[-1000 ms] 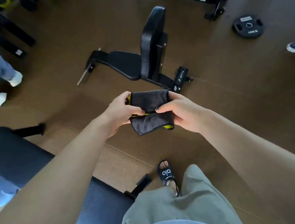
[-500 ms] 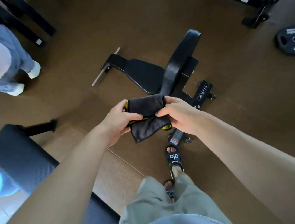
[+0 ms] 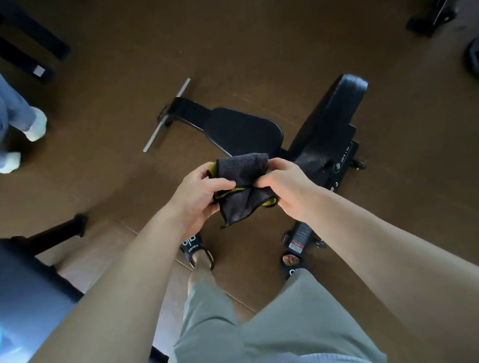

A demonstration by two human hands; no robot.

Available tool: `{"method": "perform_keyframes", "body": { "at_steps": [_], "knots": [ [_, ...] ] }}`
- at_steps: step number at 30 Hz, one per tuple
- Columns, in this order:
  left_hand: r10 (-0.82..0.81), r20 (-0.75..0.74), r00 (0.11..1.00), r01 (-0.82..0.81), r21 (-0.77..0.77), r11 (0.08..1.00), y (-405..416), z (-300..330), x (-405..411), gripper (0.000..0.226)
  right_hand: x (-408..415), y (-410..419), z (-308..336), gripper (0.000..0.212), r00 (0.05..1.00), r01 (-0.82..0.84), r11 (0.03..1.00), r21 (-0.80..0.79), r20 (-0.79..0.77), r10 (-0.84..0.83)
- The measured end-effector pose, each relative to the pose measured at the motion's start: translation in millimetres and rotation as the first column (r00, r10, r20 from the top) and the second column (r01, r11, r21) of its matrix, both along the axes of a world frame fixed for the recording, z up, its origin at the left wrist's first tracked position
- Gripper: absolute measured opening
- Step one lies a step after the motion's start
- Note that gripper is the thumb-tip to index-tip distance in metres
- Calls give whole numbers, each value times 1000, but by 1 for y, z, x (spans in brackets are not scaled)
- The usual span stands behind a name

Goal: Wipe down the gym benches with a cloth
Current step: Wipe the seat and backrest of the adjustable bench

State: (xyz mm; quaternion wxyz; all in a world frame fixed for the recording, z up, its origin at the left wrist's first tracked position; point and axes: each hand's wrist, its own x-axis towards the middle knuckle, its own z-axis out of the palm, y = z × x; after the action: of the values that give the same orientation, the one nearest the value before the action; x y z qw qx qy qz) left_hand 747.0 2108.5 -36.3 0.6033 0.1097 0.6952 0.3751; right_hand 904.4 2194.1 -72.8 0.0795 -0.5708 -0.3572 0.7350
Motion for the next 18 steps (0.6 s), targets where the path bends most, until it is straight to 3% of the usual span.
{"method": "perform_keyframes", "body": {
  "at_steps": [6,8,10,14,18],
  "knots": [
    [-57,33,998,58,-32,998,41,-54,-73,40,-71,18,-55,46,993,108,994,-19,52,-106],
    [-108,-9,994,107,-29,994,55,-76,-101,38,-96,20,-78,42,983,164,986,-10,85,-162],
    [-237,-143,961,238,-10,971,70,-97,-129,29,-115,22,-103,39,968,215,977,15,130,-215],
    [-489,-514,705,558,-24,829,97,-146,-170,18,-131,27,-157,30,919,319,945,76,218,-328],
    [-457,-784,420,667,-75,742,130,-208,-186,21,-131,37,-229,28,862,351,920,174,325,-390]
  ]
}}
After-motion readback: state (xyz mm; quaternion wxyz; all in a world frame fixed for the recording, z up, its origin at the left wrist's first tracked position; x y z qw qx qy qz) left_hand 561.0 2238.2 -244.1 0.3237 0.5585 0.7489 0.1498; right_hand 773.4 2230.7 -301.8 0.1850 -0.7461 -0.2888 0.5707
